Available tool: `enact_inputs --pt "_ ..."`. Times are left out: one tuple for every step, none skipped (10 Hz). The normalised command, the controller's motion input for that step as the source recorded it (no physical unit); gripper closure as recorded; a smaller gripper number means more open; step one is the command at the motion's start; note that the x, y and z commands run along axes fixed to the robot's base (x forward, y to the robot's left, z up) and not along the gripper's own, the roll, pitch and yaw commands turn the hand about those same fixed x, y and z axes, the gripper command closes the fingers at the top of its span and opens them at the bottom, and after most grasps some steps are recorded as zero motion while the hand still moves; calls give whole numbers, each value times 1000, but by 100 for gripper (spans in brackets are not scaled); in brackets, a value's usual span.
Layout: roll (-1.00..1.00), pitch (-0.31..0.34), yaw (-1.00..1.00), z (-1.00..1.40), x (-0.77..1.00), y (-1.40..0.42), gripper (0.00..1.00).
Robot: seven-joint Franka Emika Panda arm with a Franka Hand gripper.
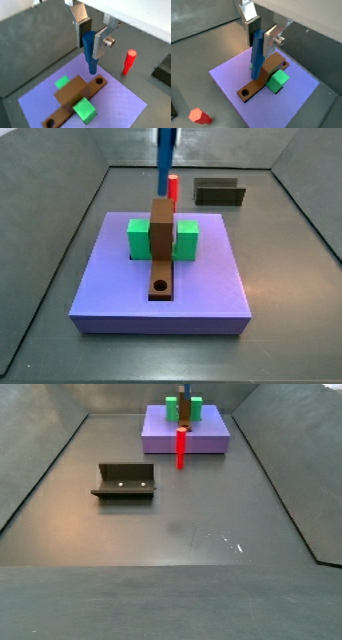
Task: Pick up the blue object. Move up. Place the blue object on the fixture. Regrasp the blue object. Move to above the board. Insert the blue object.
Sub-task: Insert the blue object.
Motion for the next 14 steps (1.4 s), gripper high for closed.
enact_inputs --pt "-310 0 43 -571 166 209 100" --pt "-344 0 14 -491 69 140 100" --pt "-254 0 74 -277 40 26 100" --pt "0 0 0 171 -63 77 100" --pt "-244 0 -49 757 0 249 100" --pt "-164 -37 0 -46 414 -663 100" --pt "-179 0 143 -214 794 -474 100" --pt "-93 0 394 -149 757 -246 100" --pt "0 0 551 0 597 -277 100" --pt "27 0 537 423 414 -429 100" --pt "0 0 517 666 283 -474 100" --pt "-106 -80 583 817 -77 -251 100" --pt "27 -34 520 497 -220 -469 100" --pt "166 -111 369 134 -303 -643 100"
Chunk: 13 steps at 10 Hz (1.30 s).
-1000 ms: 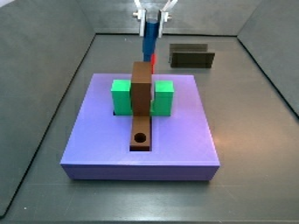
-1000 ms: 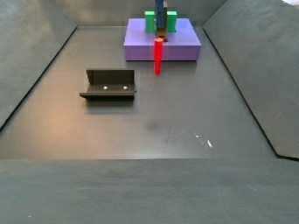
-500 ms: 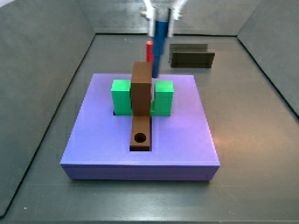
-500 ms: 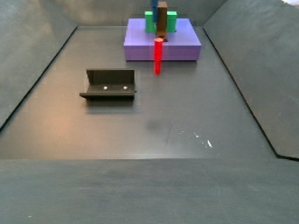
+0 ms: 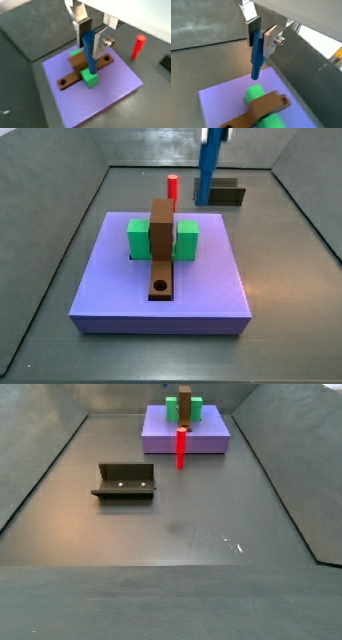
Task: Pick up the blue object. Move up. Place the blue object on the fixture. Regrasp the blue object. Move to above the board. Insert the blue object.
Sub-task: Insert the blue object.
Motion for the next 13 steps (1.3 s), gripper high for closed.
enact_inputs --pt "186 -99 194 89 -314 -797 100" --pt "223 -46 0 -226 -114 -991 100" --pt "180 -87 0 -689 -209 -877 100" --pt "190 -83 0 -669 -189 -820 100" --pt "316 -140 0 -697 -123 -577 100" --pt "369 -101 0 -620 -271 -411 100" --pt "244 -114 11 -809 -483 -106 100" --pt "91 -97 0 -731 -483 20 100" --pt "-30 0 0 -577 -260 291 100" --pt "-177 0 34 -394 -37 29 100" --pt "-167 34 86 -166 77 -294 100" --pt "-160 73 29 -86 251 -417 100" --pt "-113 40 0 -163 171 -311 100"
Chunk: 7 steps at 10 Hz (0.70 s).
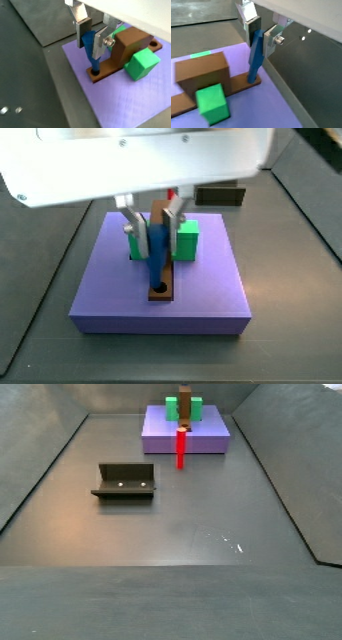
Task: Pick up the blue object. Move up. Place the blue object on the fixture. Regrasp the blue object. Move to above the board. Insert the blue object.
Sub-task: Insert the blue object.
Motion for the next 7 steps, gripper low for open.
enact_inputs --pt "-43 16 0 -243 206 -209 100" --pt "-3 63 0 -183 331 -29 100" --pt "-81 110 -26 -46 291 97 100" --pt "-171 154 -40 0 243 174 100" --pt "-179 147 -23 0 206 120 100" --pt "-164 104 -3 0 194 111 100" --pt "-180 50 0 -189 177 183 100"
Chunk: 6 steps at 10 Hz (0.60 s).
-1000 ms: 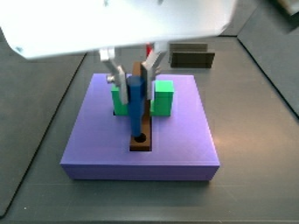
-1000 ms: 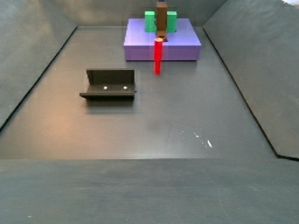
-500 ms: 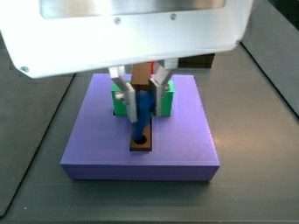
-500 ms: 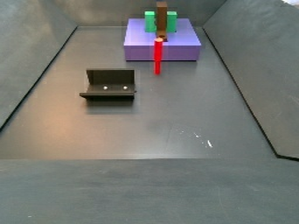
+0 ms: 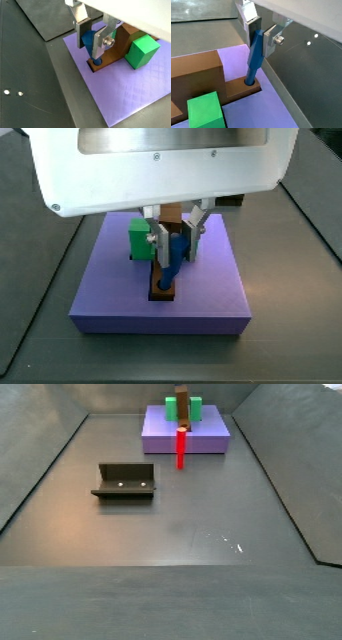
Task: Pick up the blue object. Move up. Place the blue object on the fixture. Regrasp the blue object. Move to above the board. Insert the blue object.
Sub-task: Insert the blue object.
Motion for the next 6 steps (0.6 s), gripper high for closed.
enact_inputs --pt "-163 0 0 -440 31 269 100" --pt "-253 0 0 -537 0 337 100" --pt "-281 -30 0 -560 0 249 100" --pt "-306 -69 0 -546 -63 109 100" --pt "-291 -107 0 -577 -189 157 100" --pt "-320 -91 0 -554 -186 337 100"
